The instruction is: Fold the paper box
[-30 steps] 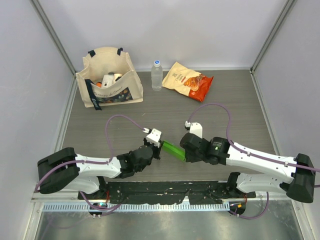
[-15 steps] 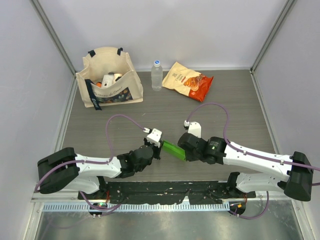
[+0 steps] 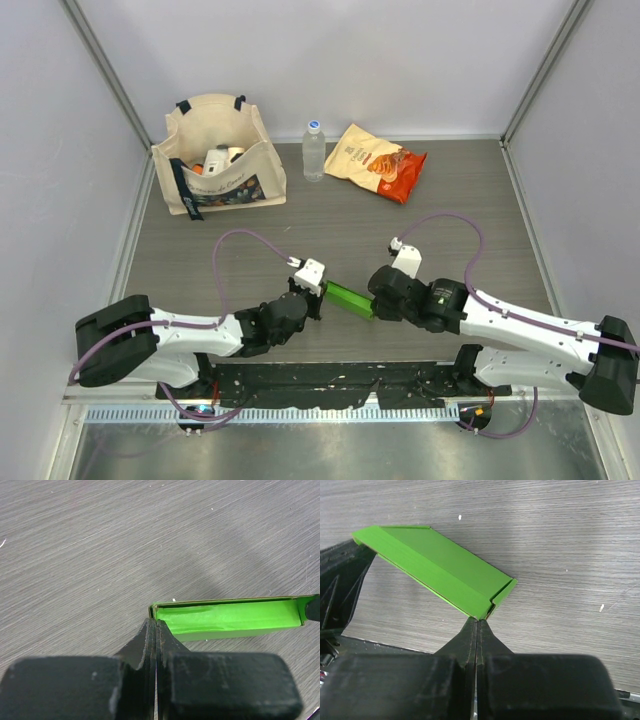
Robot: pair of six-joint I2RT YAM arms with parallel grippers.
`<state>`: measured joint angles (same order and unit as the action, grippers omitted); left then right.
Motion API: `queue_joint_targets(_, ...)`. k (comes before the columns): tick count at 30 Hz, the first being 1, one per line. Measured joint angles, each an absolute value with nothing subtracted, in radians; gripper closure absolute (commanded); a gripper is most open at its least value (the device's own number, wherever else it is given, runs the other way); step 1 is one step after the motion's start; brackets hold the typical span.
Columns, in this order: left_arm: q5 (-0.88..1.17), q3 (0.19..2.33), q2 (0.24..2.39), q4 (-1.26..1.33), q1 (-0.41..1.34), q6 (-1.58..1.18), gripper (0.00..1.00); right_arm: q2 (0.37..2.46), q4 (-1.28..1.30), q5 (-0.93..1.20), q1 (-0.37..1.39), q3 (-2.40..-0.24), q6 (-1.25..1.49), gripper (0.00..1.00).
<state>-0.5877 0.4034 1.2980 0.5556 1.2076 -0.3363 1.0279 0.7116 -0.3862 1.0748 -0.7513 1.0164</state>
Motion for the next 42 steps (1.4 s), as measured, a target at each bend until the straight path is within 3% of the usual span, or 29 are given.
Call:
queue_joint_targets(27, -0.617, 0.403, 1.299, 0.554, 1.215, -0.34, 0.99, 1.048, 0.562, -0.487, 1.124, -0.657, 0.883, 0.99)
queue_joint_targets(29, -0.617, 0.403, 1.289, 0.54, 1.214, -0.342, 0.93, 1.047, 0.551, -0.503, 1.13, -0.657, 0.865, 0.99)
queue_joint_targets(32, -0.596, 0.387, 1.229, 0.487, 1.215, -0.361, 0.68, 1.047, 0.538, -0.514, 1.131, -0.654, 0.846, 0.99)
queue_joint_targets(35, -0.558, 0.371, 1.12, 0.424, 1.217, -0.379, 0.51, 1.048, 0.528, -0.516, 1.131, -0.653, 0.826, 0.99)
queue_joint_targets(42, -0.527, 0.363, 0.838, 0.278, 1.209, -0.442, 0.37, 1.076, 0.48, -0.525, 1.131, -0.653, 0.797, 0.99)
